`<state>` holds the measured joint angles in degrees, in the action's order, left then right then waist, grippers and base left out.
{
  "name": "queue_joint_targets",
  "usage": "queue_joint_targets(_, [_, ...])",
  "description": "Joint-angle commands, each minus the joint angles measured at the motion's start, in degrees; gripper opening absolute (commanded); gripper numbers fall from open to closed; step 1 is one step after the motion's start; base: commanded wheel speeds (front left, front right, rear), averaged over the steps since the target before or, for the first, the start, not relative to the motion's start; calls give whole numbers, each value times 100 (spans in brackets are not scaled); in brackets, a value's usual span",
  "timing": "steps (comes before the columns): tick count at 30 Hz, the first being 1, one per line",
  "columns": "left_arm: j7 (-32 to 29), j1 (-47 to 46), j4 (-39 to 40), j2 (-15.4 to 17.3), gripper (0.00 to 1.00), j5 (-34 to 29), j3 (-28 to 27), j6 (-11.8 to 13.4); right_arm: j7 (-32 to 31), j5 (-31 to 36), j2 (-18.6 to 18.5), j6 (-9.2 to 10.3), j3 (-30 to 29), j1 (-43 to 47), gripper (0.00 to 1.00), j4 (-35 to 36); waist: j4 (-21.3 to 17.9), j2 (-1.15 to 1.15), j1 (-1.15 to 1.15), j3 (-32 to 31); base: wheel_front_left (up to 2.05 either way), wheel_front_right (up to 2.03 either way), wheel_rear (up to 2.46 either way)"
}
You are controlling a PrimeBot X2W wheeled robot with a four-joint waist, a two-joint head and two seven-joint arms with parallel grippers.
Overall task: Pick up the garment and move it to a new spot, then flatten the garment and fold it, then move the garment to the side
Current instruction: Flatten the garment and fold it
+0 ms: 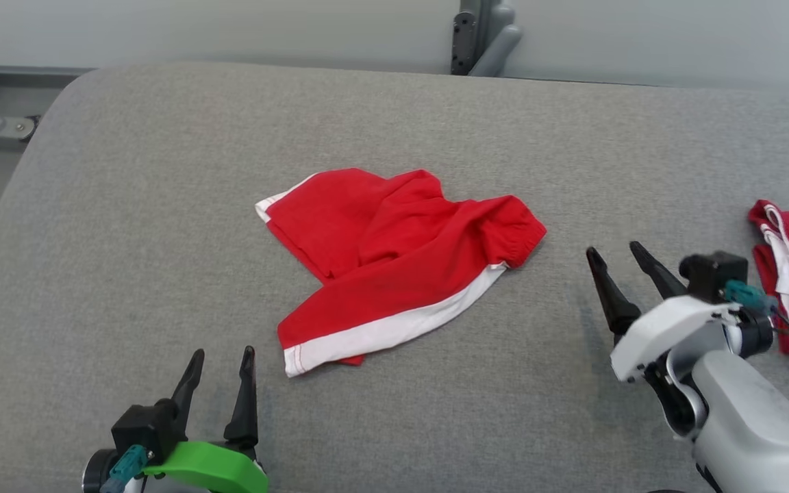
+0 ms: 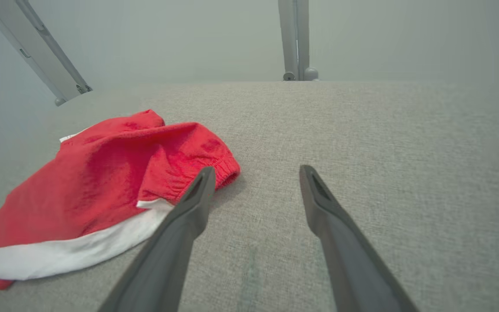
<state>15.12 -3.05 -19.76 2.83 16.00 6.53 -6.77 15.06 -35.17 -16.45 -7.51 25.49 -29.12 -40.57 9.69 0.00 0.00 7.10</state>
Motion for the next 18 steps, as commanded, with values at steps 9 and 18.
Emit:
queue_joint_targets(9, [-1,399,82,17,100,-184,-430,110,12,1079,414,5,-1744,1795,100,1145,-843,0,0,-602,0,0,0])
queue_joint_targets(18, [-1,693,184,17,100,-313,-706,112,12,1497,842,5,-2275,2566,100,1584,-1035,0,0,-800,0,0,0])
